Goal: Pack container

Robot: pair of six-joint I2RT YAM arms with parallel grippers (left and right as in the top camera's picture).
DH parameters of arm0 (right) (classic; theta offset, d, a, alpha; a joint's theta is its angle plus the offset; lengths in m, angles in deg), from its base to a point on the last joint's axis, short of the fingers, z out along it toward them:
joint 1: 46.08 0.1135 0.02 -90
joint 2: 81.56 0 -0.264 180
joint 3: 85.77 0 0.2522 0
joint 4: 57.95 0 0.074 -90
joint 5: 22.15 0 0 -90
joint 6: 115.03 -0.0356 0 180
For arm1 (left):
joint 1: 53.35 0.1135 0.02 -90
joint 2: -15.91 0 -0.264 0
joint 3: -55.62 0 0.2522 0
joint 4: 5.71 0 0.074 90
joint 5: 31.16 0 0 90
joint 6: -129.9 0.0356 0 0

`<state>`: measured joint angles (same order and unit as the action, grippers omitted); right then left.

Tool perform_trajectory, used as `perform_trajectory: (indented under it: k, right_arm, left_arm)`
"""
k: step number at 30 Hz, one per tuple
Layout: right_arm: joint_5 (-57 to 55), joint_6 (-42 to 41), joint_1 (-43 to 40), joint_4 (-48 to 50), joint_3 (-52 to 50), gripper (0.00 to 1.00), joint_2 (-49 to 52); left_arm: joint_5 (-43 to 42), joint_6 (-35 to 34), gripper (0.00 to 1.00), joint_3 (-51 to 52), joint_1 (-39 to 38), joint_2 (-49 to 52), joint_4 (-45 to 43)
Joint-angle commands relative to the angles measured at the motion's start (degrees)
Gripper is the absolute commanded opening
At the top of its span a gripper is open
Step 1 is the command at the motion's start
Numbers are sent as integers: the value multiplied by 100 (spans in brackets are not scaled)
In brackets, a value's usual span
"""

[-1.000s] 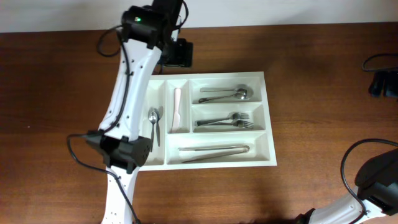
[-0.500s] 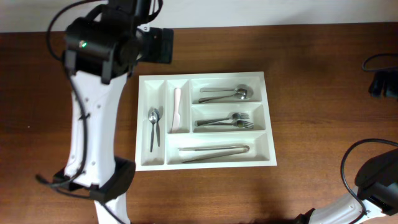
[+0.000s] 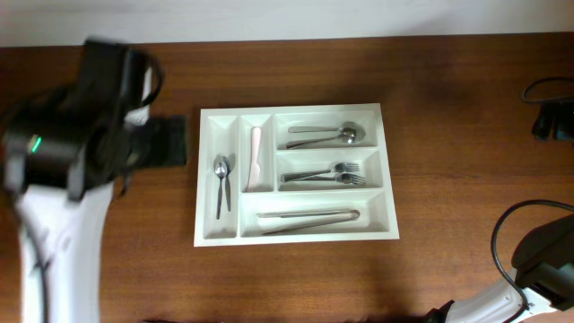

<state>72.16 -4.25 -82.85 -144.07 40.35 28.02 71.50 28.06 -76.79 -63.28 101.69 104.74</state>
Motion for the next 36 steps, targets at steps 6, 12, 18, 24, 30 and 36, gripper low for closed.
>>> perform_trajectory:
  k: [6,12,18,24,30,36]
  right_arm:
    - [-9,-44,-37,0,2,99,-9]
    - [-9,-44,-37,0,2,99,-9]
    - [-9,-44,-37,0,2,99,-9]
    - [-11,-44,-37,0,2,99,-9]
    - [-11,-44,-37,0,2,99,-9]
    - [-11,-44,-37,0,2,99,-9]
  left_arm:
    - [61,-404,99,1781,227,-1412,-479]
    - [-66,-402,99,3965,227,-1873,-1950]
    - [-1423,-402,99,5836,227,-1738,-3974]
    - [-1604,-398,99,6459,227,-1346,-5130]
    - [-1587,-396,99,6467,227,-758,-5692]
    - [-1589,-398,99,6467,227,92,-5976]
